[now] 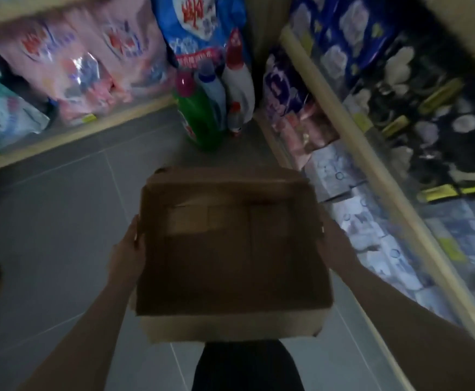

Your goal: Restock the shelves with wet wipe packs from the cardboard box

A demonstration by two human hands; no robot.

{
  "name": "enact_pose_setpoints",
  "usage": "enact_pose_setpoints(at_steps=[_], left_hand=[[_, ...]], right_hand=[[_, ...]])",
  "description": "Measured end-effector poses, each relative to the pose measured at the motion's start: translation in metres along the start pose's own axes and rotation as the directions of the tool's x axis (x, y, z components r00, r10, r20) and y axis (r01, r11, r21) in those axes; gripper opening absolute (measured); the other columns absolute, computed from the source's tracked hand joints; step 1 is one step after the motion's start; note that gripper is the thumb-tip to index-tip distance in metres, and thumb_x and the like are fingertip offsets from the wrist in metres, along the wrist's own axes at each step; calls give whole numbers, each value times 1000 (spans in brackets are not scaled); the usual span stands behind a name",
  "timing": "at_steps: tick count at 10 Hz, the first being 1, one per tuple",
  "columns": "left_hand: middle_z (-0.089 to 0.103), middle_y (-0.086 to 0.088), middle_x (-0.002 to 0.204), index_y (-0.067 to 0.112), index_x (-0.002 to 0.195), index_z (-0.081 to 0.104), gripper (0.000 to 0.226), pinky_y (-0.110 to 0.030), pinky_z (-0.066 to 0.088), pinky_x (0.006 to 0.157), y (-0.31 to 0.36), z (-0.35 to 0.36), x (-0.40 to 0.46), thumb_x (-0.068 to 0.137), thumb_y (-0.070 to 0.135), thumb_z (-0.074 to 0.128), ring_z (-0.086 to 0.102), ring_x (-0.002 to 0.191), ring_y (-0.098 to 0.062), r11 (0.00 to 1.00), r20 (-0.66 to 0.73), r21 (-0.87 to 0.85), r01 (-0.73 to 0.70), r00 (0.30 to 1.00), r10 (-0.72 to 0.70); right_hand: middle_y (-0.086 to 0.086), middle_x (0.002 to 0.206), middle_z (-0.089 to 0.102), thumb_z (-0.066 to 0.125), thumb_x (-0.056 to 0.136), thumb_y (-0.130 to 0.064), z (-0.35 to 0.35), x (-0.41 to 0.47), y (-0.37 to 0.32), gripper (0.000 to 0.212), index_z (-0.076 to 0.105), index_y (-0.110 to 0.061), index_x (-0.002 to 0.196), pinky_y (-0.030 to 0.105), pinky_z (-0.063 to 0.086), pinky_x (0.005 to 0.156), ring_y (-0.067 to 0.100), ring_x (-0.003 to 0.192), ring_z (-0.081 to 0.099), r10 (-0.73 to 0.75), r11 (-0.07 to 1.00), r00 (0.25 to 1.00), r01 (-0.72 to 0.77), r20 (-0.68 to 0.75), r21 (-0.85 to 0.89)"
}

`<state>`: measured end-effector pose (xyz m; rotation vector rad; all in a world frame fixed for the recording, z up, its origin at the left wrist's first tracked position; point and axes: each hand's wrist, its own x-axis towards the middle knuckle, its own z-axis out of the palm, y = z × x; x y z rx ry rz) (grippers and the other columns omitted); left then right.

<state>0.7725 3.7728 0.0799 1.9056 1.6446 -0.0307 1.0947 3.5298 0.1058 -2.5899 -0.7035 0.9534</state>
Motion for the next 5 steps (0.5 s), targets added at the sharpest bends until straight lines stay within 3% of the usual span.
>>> enact_pose_setpoints(at_steps=[1,2,3,4,5], left_hand=[[64,-15,97,30,147,27,46,-35,44,67,-21,50,44,101,31,31,53,68,-23,1000,18,3,7,1000,-7],[62,-14,83,30,148,25,47,-29,38,56,-45,98,85,101,29,32,48,54,-16,999,9,28,20,1000,-20],[64,-18,90,33,147,25,47,-31,40,60,-58,131,114,101,30,34,51,59,-20,998,21,55,27,999,-28],[63,-18,114,29,147,28,47,-38,47,77,-56,148,126,100,26,36,60,85,-30,998,18,-4,58,998,-57],[57,-19,128,22,146,31,52,-46,44,96,-42,142,122,97,23,45,55,112,-38,999,26,11,46,999,-46]], right_hand=[[26,139,42,49,89,5,56,52,15,66,23,-12,148,47,38,103,42,123,45,14,1000,1000,-14,-3,-3],[28,140,39,49,89,6,113,109,42,66,22,-9,148,48,36,104,43,125,42,6,1000,1000,-6,6,13],[26,139,42,46,89,6,145,140,51,66,23,-13,148,47,37,103,43,124,43,10,1000,1000,-10,-23,4],[25,139,40,47,88,5,170,161,59,72,19,-21,150,45,39,101,42,123,44,-2,999,1000,3,-22,50],[20,141,39,59,88,-9,168,160,61,81,12,-21,152,37,39,94,36,122,47,-32,998,996,28,82,50]])
